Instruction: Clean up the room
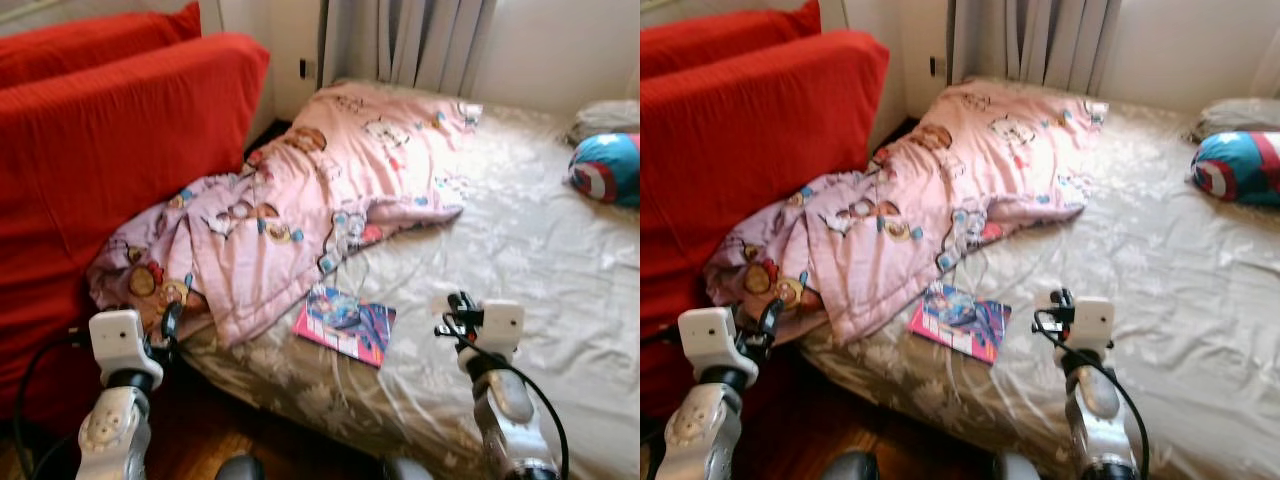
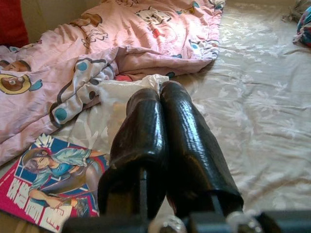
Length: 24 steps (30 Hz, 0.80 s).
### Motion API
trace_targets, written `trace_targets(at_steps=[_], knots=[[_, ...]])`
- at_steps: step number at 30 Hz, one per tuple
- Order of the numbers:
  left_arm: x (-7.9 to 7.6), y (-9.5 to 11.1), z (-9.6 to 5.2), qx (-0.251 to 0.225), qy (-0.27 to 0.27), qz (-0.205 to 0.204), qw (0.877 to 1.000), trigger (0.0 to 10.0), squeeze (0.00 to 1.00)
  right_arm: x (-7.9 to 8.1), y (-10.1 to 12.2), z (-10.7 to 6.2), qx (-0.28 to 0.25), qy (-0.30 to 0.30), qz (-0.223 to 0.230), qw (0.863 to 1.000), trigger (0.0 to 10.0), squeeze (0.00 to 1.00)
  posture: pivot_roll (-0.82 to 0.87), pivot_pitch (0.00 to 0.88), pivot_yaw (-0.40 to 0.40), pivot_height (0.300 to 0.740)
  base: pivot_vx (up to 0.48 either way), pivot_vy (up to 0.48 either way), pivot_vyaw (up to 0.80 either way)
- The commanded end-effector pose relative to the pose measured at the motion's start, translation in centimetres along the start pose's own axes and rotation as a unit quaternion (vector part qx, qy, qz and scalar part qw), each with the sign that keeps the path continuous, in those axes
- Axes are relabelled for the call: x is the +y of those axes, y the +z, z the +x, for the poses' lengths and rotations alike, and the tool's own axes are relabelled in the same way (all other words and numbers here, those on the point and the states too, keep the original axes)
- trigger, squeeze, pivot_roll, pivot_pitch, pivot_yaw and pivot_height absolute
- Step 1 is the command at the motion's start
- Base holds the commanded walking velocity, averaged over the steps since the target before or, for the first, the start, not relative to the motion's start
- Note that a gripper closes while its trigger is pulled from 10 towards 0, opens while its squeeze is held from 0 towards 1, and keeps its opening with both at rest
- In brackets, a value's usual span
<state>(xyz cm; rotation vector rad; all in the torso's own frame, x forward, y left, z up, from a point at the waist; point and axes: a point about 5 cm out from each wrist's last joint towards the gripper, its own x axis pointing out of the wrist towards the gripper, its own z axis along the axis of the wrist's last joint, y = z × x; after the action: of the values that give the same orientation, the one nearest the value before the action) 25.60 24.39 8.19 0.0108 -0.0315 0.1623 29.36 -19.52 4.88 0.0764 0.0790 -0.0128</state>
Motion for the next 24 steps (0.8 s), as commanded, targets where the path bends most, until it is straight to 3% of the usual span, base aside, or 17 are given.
trace_targets(at_steps=[1, 5, 11, 14, 20, 24], knots=[[-0.3, 0.0, -0.1, 0.000, -0.004, -0.006, 1.000, 10.0, 0.00, -0.3, 0.2, 0.0, 0.001, -0.007, -0.002, 1.000, 10.0, 0.00, 0.04, 0.028, -0.061, 0.692, 0.000, 0.000, 0.00], [-1.2, -0.2, -0.1, 0.002, -0.032, -0.007, 0.999, 10.0, 0.00, 0.0, 0.0, 0.0, 0.007, 0.003, -0.006, 1.000, 10.0, 0.00, 0.05, 0.044, -0.069, 0.692, 0.000, 0.000, 0.00], [-1.3, -0.1, -0.1, 0.001, -0.031, -0.012, 0.999, 10.0, 0.00, -0.1, 0.2, 0.0, 0.003, 0.005, 0.003, 1.000, 10.0, 0.00, 0.05, 0.051, -0.063, 0.692, 0.000, 0.000, 0.00], [-1.3, 0.0, 0.0, -0.001, -0.023, -0.018, 1.000, 10.0, 0.00, 0.1, 0.6, -0.1, -0.012, 0.002, 0.025, 1.000, 10.0, 0.00, 0.05, 0.058, -0.056, 0.712, 0.000, 0.000, 0.00], [-1.2, -0.2, 0.2, 0.003, -0.020, -0.018, 1.000, 10.0, 0.00, -0.1, 0.2, -0.2, -0.004, -0.012, 0.027, 1.000, 10.0, 0.00, 0.04, 0.062, -0.051, 0.740, 0.000, 0.000, 0.00], [-0.8, -2.6, -0.3, 0.053, -0.015, -0.028, 0.998, 10.0, 0.00, -0.1, -1.9, -0.6, 0.050, -0.012, 0.024, 0.998, 10.0, 0.00, 0.04, 0.061, -0.049, 0.740, 0.000, 0.000, 0.00]])
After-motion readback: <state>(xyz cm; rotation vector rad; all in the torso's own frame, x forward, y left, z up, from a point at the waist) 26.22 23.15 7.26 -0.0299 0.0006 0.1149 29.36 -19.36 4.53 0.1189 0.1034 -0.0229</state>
